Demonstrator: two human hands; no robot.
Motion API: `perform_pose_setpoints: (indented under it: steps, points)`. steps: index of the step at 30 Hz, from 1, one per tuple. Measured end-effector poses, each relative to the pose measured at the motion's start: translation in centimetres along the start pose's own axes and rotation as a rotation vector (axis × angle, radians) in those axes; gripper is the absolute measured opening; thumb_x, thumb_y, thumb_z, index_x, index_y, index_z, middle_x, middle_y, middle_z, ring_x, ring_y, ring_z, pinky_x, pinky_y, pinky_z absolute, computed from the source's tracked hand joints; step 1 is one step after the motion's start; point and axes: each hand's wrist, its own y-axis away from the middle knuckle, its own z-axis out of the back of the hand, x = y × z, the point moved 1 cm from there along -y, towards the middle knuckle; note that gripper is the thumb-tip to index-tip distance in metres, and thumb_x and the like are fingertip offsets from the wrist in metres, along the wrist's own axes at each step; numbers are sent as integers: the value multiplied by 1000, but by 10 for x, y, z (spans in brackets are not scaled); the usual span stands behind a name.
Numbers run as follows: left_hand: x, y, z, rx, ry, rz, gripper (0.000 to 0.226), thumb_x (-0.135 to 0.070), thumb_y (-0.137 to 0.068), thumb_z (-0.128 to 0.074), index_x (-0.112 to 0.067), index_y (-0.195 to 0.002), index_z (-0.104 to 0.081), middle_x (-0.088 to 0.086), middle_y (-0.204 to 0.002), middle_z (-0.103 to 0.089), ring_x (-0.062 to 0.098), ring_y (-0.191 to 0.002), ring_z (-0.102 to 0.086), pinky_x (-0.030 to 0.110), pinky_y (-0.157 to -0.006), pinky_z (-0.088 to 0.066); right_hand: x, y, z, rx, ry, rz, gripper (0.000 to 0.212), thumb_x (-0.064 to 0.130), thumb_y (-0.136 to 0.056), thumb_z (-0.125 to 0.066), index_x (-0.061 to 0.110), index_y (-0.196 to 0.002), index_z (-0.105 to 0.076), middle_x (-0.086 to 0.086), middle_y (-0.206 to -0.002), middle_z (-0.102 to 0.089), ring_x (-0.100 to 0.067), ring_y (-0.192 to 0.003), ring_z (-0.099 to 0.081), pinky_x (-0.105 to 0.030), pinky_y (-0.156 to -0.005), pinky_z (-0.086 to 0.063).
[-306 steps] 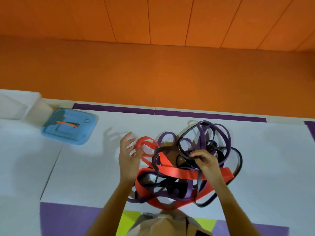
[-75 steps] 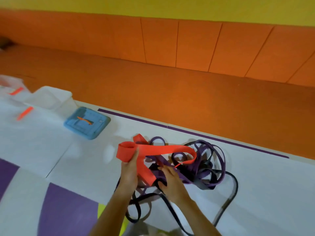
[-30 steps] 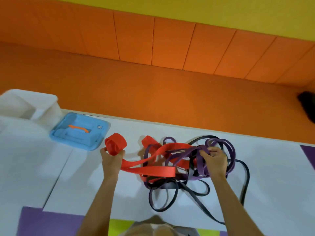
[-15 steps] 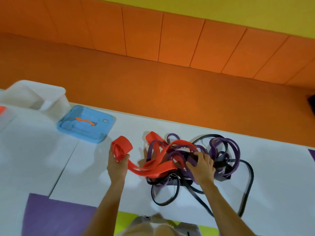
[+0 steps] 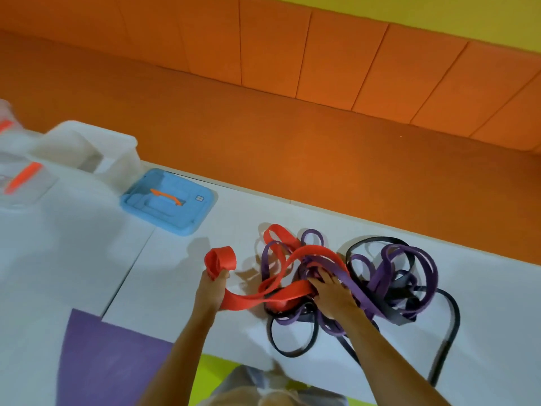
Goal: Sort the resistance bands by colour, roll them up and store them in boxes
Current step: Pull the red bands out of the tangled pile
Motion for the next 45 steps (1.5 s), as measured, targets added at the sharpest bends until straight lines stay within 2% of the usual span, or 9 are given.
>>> perform_pose_setpoints:
  steps: [6, 15, 19, 23, 28, 31, 35, 40, 45]
  points:
    - [3, -11, 29, -101, -57, -92, 70, -23, -92, -69, -14, -156, -40, 18, -140, -61, 43, -124, -62, 58, -105, -52, 11, -2, -12, -104, 5, -53, 65, 24, -102, -59, 32, -161, -32, -6, -167, -31, -33, -152, -35, -52, -118, -43]
    - [-3, -5, -1, 62, -52, -245, 116, 20, -80, -67, -17, -169, -3, 29, -121, -62, 48, -115, -63, 43, -90, -57, 21, 18, -17, -163, 4, -96, 46, 19, -95, -65, 26, -140, -54, -1, -140, -58, -28, -128, -60, -42, -109, -50]
    - [-14, -3, -16, 106, -228, -458, 101, 23, -80, -59, -24, -165, -29, 18, -170, -21, 36, -155, -27, 45, -125, -32, 9, 33, -23, -213, -132, -99, 36, 29, -94, -62, 31, -130, -62, 4, -130, -63, -26, -115, -68, -39, -93, -58]
    - [-13, -2, -47, 153, -501, -515, 46, -8, -98, -66, -23, -142, -65, 3, -170, -17, 40, -162, -11, 54, -129, -21, 3, 44, -26, -389, -239, -54, 22, 34, -89, -72, 24, -108, -75, 4, -121, -64, -22, -104, -66, -35, -83, -59]
    - [8, 8, -74, 76, -998, -364, 68, -70, -91, -61, -50, -154, -42, 7, -176, 16, 40, -157, 29, 78, -116, 11, 5, 41, -15, -593, -267, 58, 1, 17, -89, -72, 16, -88, -73, 1, -104, -68, -22, -96, -63, -40, -84, -58]
    - [9, 0, -74, 83, -1029, -550, 69, -69, -90, -65, -42, -151, -48, 6, -177, -1, 41, -161, 15, 72, -120, 13, 12, 28, -4, -557, -409, 90, 15, 12, -102, -60, 16, -110, -72, 1, -111, -71, -20, -101, -65, -30, -88, -54]
    - [11, -5, -67, 371, -826, -748, 31, -52, -91, -74, -30, -112, -68, -4, -140, -58, 22, -136, -53, 47, -116, -40, 27, 10, 6, -372, -463, 93, 23, 16, -106, -53, 16, -117, -73, 0, -116, -75, -23, -102, -71, -30, -85, -53]
    - [24, 6, -53, 568, -780, -792, 42, -71, -90, -65, -35, -108, -78, -2, -137, -63, 15, -126, -59, 43, -108, -45, 40, -4, 0, -96, -377, 15, 24, 23, -103, -54, 26, -101, -78, 0, -106, -78, -26, -105, -72, -36, -87, -55]
    - [19, 7, -42, 638, -993, -696, 70, -82, -69, -68, -33, -119, -71, -7, -122, -67, 16, -114, -60, 44, -106, -44, 51, 4, -6, -266, -568, -114, 25, 16, -93, -66, 32, -102, -84, 13, -105, -80, -11, -99, -74, -29, -89, -58]
